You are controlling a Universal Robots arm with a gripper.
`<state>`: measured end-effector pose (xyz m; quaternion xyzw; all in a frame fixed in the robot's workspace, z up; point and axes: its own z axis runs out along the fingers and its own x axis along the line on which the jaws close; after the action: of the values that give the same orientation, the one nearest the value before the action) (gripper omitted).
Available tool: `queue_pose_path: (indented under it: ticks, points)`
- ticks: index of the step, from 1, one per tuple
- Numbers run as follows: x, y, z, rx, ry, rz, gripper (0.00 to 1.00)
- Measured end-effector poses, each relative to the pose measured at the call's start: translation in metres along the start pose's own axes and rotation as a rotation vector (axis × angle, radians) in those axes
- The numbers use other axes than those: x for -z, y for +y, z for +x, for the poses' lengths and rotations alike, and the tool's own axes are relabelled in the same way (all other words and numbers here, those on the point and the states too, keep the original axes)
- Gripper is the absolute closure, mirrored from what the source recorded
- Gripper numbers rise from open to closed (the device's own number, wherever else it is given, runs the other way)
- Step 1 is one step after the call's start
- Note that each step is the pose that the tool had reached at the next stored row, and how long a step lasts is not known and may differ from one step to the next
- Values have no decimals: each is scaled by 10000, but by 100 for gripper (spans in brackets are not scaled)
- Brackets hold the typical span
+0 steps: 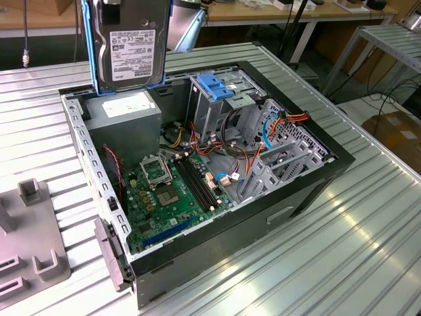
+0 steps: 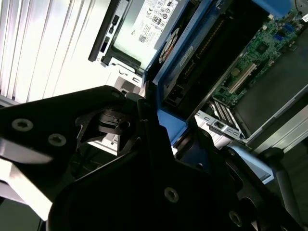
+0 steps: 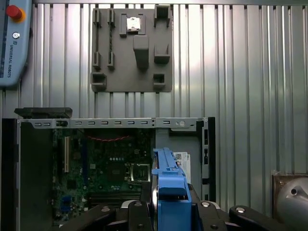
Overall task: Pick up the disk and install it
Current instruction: 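Pick up the disk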
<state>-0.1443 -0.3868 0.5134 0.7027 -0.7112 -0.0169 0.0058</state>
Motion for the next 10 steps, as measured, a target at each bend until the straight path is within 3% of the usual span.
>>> queue_pose_path:
  ticks: [10]
  points:
    - [-29,-173,99,-1,0,0,63]
